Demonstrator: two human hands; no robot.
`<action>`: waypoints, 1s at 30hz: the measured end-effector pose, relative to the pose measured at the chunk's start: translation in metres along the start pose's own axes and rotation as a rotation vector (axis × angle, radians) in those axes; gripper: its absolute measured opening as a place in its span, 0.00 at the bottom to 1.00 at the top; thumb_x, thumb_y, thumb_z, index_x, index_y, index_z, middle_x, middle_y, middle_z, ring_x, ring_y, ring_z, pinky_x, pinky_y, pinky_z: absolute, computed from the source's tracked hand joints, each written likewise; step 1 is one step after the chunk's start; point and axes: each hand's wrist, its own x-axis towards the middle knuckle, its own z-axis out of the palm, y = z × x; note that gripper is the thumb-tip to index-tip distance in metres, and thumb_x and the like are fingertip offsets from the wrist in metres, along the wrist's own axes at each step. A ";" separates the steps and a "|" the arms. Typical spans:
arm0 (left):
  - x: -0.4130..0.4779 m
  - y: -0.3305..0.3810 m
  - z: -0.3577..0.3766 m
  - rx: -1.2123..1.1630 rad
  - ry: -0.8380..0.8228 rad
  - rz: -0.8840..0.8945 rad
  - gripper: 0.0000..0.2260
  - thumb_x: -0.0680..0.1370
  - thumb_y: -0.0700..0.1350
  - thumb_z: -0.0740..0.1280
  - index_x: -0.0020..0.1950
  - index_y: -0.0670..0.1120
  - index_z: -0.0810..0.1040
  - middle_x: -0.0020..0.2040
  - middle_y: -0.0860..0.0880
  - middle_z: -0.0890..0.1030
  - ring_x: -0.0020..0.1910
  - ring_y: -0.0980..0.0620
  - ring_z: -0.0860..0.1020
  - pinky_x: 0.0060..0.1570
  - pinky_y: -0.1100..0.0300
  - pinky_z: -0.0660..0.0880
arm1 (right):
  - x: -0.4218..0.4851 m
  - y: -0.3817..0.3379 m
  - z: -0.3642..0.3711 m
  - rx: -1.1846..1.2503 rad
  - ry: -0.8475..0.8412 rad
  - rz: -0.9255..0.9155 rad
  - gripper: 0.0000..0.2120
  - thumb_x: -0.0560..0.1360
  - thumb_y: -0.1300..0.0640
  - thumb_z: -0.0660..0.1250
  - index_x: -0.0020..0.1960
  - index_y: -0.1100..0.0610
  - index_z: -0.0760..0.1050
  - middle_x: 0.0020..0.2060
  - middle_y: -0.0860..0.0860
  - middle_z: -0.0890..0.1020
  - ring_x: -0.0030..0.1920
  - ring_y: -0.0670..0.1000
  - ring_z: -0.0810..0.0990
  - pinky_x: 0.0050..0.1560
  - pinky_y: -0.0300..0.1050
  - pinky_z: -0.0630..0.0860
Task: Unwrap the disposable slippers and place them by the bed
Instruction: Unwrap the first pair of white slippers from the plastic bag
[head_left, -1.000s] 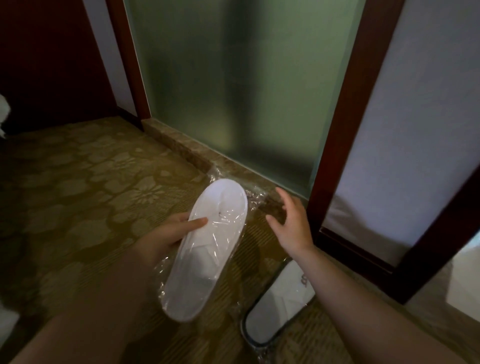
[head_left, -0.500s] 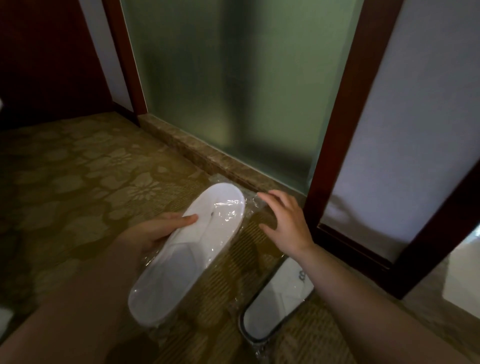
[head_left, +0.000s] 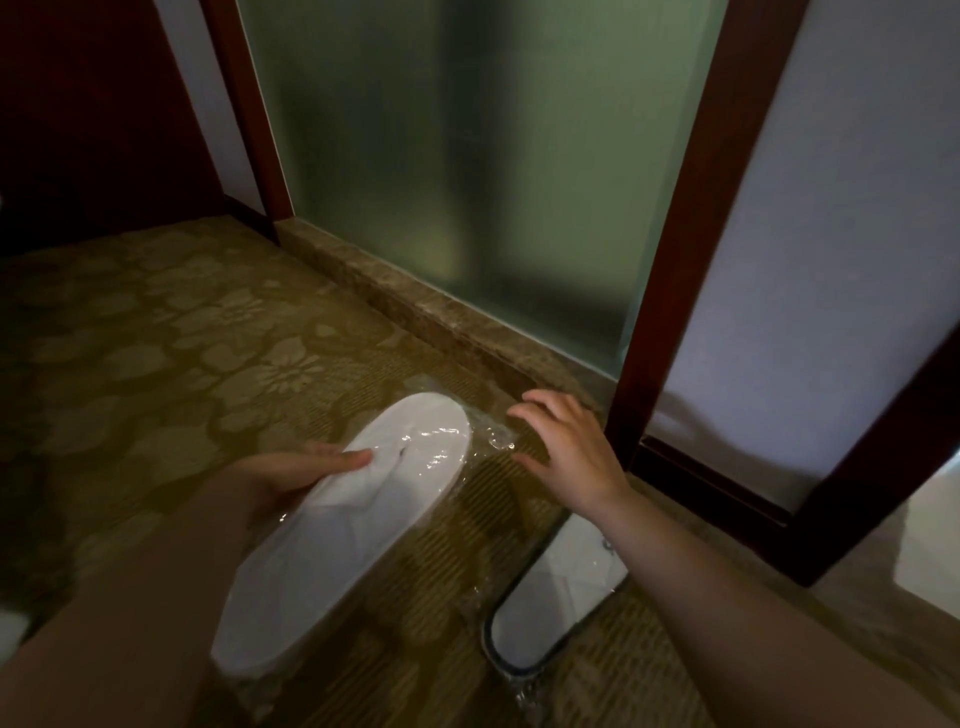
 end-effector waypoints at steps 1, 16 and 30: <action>-0.002 0.001 0.001 0.005 -0.005 0.002 0.46 0.38 0.65 0.78 0.53 0.48 0.79 0.41 0.46 0.87 0.40 0.49 0.86 0.35 0.60 0.81 | 0.000 -0.001 0.001 -0.006 -0.001 -0.010 0.24 0.73 0.52 0.69 0.67 0.52 0.70 0.68 0.50 0.70 0.70 0.52 0.66 0.69 0.48 0.63; -0.017 0.013 0.010 0.084 0.084 -0.165 0.26 0.74 0.57 0.63 0.69 0.49 0.68 0.51 0.45 0.79 0.37 0.52 0.80 0.37 0.60 0.76 | 0.007 -0.014 0.010 0.142 0.122 -0.060 0.07 0.75 0.56 0.66 0.50 0.57 0.81 0.50 0.51 0.80 0.54 0.51 0.75 0.52 0.44 0.74; -0.007 0.016 0.014 0.223 -0.071 -0.081 0.41 0.51 0.69 0.74 0.60 0.52 0.77 0.48 0.50 0.83 0.47 0.51 0.82 0.40 0.60 0.76 | 0.007 -0.008 0.011 0.497 0.076 0.354 0.06 0.78 0.58 0.60 0.43 0.55 0.73 0.34 0.44 0.75 0.35 0.42 0.73 0.34 0.33 0.68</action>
